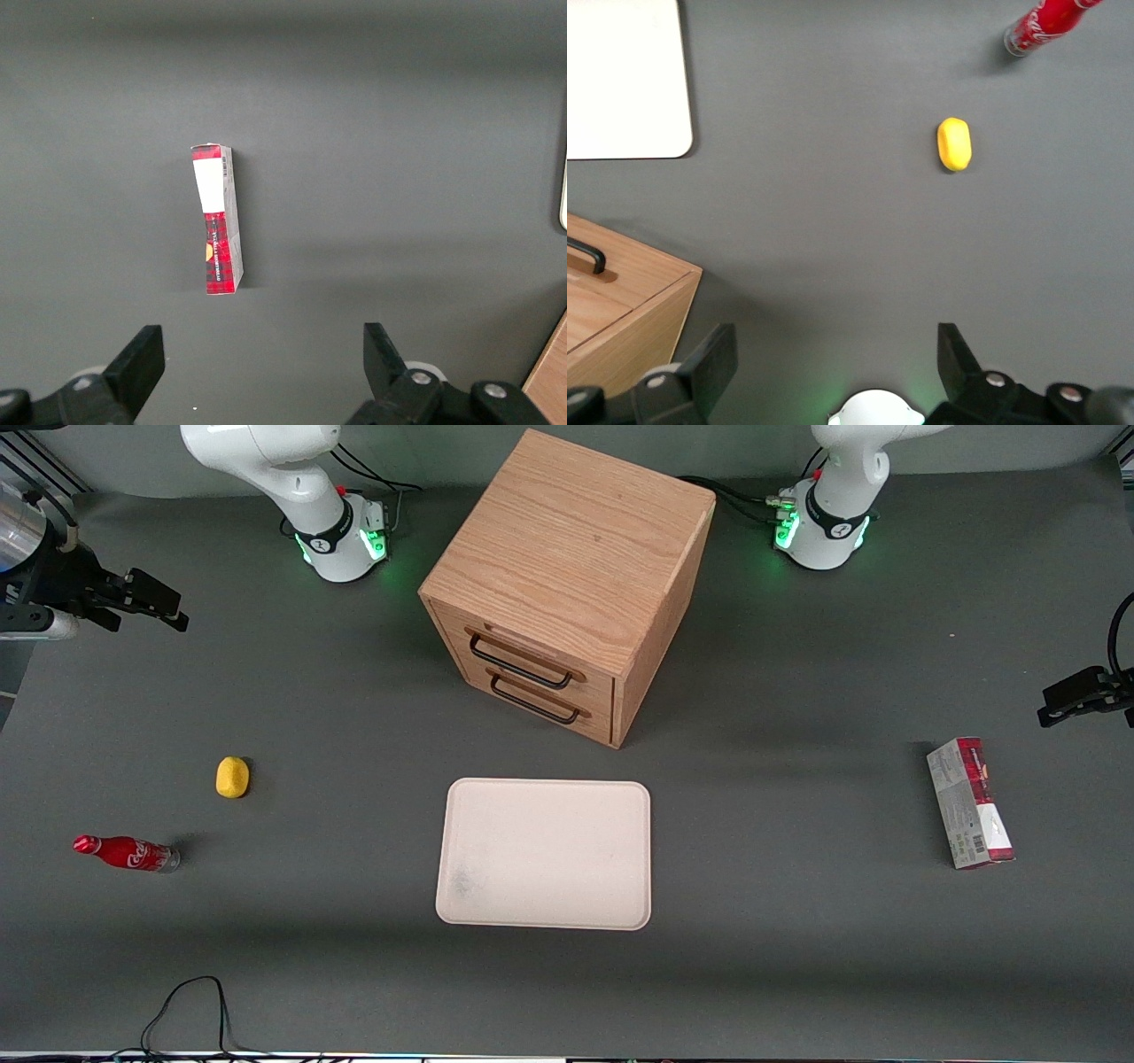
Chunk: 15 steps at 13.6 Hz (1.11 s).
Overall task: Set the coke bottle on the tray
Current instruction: 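Move the right gripper toward the red Coca-Cola bottle lying on the table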
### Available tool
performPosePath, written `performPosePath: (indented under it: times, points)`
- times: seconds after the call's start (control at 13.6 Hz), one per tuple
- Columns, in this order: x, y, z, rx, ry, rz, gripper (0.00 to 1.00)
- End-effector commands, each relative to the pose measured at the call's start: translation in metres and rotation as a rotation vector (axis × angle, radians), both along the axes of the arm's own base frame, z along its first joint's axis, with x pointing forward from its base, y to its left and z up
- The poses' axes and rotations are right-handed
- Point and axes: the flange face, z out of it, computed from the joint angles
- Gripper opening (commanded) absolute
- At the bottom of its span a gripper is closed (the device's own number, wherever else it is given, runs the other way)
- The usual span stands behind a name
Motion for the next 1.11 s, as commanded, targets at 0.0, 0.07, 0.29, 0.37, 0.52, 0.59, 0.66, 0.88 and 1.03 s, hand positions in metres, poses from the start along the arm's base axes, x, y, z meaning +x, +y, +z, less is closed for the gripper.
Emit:
performPosePath:
  times: [0.0, 0.07, 0.29, 0.37, 0.52, 0.59, 0.66, 0.88, 1.03]
  points:
    - [0.005, 0.006, 0.006, -0.04, 0.014, -0.029, 1.0]
    - [0.005, 0.007, 0.006, -0.039, 0.014, -0.029, 1.0]
    - [0.026, -0.004, 0.005, -0.04, 0.008, -0.023, 1.0]
    - [0.039, -0.019, 0.005, -0.038, 0.002, 0.002, 1.0]
    - [0.075, -0.063, -0.01, -0.038, 0.021, 0.082, 1.0]
    - [0.093, -0.088, -0.024, -0.042, 0.035, 0.116, 1.0]
    - [0.109, -0.113, -0.038, -0.06, 0.03, 0.152, 1.0]
    - [0.14, -0.169, -0.087, -0.082, -0.009, 0.244, 1.0]
    - [0.151, -0.197, -0.123, -0.064, -0.004, 0.28, 1.0]
